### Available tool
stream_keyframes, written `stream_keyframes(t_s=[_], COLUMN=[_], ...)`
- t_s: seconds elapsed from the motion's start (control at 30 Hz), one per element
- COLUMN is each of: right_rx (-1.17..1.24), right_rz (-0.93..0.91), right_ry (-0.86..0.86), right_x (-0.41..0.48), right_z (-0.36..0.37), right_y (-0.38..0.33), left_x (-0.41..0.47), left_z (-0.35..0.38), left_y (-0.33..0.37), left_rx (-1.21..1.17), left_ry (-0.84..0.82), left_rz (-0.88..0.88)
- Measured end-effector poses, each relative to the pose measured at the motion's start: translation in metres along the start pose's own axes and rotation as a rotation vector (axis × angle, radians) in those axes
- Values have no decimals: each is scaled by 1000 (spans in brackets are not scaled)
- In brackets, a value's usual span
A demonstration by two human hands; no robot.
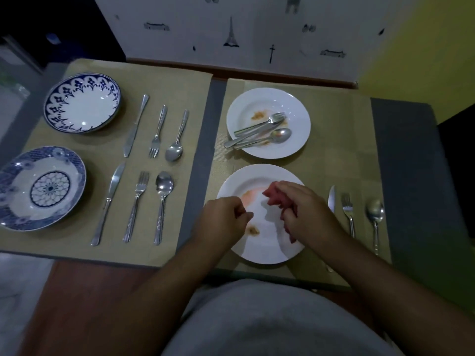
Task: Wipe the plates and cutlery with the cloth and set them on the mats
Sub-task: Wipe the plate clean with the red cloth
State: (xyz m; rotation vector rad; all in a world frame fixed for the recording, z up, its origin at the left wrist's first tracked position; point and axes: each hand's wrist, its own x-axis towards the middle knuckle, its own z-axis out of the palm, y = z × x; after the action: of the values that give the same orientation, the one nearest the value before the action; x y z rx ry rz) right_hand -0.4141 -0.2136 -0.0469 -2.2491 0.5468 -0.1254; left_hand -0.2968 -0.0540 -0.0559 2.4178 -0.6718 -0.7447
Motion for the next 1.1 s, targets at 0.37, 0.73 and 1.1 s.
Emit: stream_keyframes(t_s=[0.37,0.73,1.1], right_rx=[-343,-378,-396], right_rz=[174,230,81], right_ry=[-37,-104,-591], right_x=[28,47,-3], right_z=[57,97,55], right_y=[31,1,-7], left_x=[3,16,10], left_z=[-7,-2,-3], left_y=[-56,-49,-55], left_rx=[-289,-1017,-989], left_ry=[77,-328,-305], left_rz=[-127,-528,-474])
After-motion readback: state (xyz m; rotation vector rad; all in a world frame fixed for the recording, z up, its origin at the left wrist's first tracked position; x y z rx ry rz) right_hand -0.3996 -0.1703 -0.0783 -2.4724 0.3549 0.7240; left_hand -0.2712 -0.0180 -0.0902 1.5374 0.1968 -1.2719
